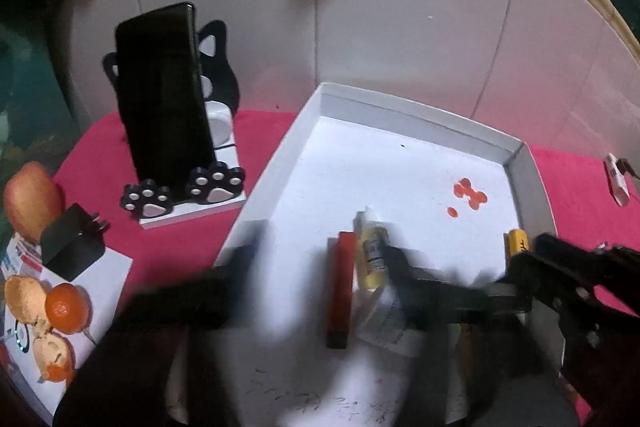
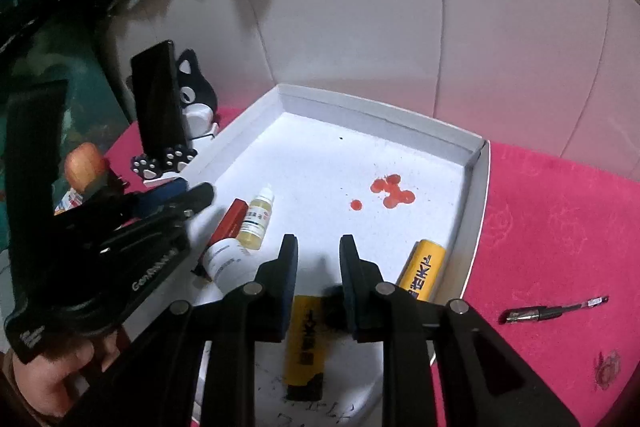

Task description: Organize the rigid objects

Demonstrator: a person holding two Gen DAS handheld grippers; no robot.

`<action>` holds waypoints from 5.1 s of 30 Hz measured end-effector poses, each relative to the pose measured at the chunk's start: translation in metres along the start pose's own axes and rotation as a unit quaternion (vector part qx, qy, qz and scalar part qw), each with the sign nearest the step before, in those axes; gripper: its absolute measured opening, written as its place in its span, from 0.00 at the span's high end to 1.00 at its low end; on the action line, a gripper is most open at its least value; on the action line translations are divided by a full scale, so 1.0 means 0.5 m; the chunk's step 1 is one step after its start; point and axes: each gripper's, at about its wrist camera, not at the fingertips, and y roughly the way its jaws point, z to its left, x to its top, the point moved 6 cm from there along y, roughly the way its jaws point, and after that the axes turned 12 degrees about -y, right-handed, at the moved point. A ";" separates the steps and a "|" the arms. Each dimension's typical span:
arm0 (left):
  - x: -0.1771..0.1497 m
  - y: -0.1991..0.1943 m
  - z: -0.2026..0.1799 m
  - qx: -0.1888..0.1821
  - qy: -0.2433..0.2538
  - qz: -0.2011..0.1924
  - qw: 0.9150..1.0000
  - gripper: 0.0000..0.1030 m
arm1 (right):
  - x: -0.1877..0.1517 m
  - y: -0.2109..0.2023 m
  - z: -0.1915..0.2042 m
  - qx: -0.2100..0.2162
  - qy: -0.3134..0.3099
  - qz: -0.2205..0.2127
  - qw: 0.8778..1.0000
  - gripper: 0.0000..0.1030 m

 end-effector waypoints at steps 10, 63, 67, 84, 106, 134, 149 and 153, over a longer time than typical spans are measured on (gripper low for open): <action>0.005 -0.074 0.008 0.002 -0.010 -0.052 0.999 0.00 | 0.001 -0.108 -0.021 -0.033 0.008 -0.071 0.997 0.00; -0.326 -0.230 -0.018 -0.182 0.007 0.050 0.982 0.00 | -0.316 -0.108 0.100 0.154 -0.308 0.062 0.937 0.54; -0.341 -0.225 -0.036 -0.187 0.022 0.061 0.980 0.00 | -0.367 -0.162 0.110 0.200 -0.243 0.059 0.947 0.53; -0.410 -0.284 -0.228 -0.306 0.146 0.095 0.936 0.00 | -0.419 -0.272 -0.331 -0.025 0.098 -0.032 0.994 0.19; -0.476 -0.238 -0.378 -0.281 0.276 0.085 0.915 0.52 | -0.370 -0.185 -0.363 -0.093 -0.001 0.021 0.995 0.85; -0.364 -0.292 -0.279 -0.241 0.168 0.017 0.956 0.53 | -0.292 -0.398 -0.223 -0.043 0.048 -0.143 0.988 0.85; -0.348 -0.328 -0.251 -0.246 0.144 -0.005 0.958 0.53 | -0.266 -0.418 -0.178 -0.028 0.028 -0.156 0.987 0.85; -0.329 -0.332 -0.233 -0.242 0.134 -0.015 0.961 0.53 | -0.253 -0.419 -0.166 -0.025 0.018 -0.157 0.987 0.85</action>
